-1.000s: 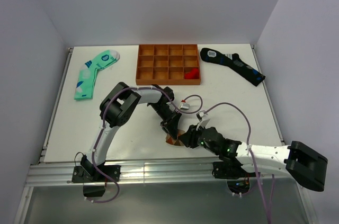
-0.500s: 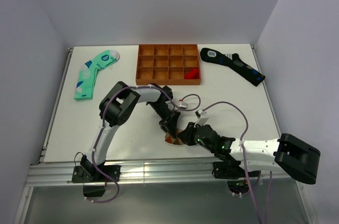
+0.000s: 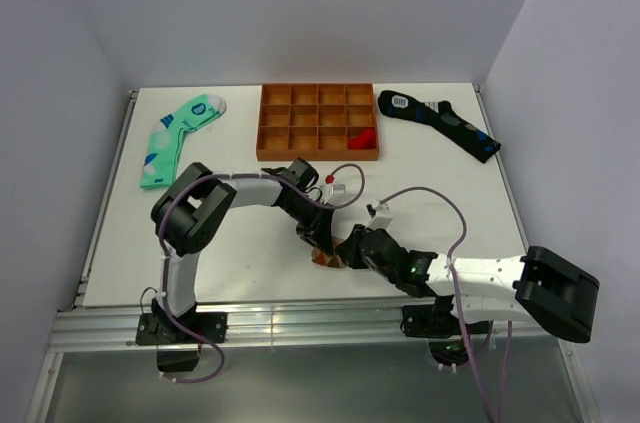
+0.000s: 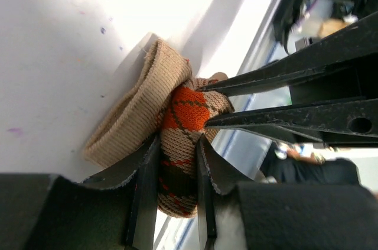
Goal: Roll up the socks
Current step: Roll the sock at the center of the board.
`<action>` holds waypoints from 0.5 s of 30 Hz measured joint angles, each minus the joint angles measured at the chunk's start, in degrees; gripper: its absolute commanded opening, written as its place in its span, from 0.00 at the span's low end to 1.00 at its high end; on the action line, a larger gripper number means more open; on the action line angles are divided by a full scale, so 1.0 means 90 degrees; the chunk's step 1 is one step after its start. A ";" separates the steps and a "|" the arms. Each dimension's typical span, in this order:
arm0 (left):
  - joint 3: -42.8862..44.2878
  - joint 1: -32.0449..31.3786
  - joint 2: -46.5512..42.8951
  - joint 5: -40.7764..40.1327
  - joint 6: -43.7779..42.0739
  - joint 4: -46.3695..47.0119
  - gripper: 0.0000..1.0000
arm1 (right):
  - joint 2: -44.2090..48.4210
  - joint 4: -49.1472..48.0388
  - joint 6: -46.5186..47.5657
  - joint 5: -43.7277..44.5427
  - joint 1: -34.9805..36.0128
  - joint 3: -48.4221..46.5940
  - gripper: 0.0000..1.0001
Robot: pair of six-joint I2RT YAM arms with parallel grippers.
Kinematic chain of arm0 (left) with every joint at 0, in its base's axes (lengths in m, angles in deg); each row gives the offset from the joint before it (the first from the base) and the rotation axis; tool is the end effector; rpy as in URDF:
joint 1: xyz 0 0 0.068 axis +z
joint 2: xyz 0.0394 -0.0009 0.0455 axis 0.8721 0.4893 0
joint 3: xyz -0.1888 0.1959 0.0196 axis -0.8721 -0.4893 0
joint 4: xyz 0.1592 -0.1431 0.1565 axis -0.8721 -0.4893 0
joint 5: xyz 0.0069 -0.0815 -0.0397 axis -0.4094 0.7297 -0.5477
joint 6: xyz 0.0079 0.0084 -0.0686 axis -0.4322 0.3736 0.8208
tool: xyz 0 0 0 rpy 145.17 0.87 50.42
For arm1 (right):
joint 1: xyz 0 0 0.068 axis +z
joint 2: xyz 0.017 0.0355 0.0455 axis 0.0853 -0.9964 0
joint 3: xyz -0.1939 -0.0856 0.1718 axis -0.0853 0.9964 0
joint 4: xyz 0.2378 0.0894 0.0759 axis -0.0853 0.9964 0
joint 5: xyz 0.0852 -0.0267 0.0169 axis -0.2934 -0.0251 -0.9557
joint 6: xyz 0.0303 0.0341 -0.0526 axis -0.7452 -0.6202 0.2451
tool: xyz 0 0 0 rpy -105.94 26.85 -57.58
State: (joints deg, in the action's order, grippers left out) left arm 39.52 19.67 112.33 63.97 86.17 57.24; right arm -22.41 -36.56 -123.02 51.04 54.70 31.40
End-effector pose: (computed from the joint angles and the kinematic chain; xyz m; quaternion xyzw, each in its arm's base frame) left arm 0.2575 -0.2837 0.0990 -0.2716 -0.8453 0.4528 0.0820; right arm 0.1215 0.1738 0.1239 0.0055 0.8772 0.3034 0.3722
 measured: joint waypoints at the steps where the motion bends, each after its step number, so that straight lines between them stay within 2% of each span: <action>1: -0.0129 0.0000 -0.0100 -0.0095 0.0126 0.0245 0.09 | -0.0036 0.0041 -0.0010 0.0078 0.0017 -0.0039 0.02; 10: -0.0908 -0.0007 -0.0787 -0.1030 0.0882 0.1795 0.13 | -0.0318 0.0279 -0.0095 0.0619 0.0053 -0.0323 0.02; 15: -0.1175 -0.0029 -0.1076 -0.1617 0.1069 0.2319 0.13 | -0.0566 0.0440 -0.0238 0.0840 0.0049 -0.0556 0.02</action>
State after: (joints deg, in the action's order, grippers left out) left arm 28.95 19.40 102.65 49.41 95.79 78.11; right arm -27.50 -32.61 -125.16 58.60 55.14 26.39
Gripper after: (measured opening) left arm 0.311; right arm 0.228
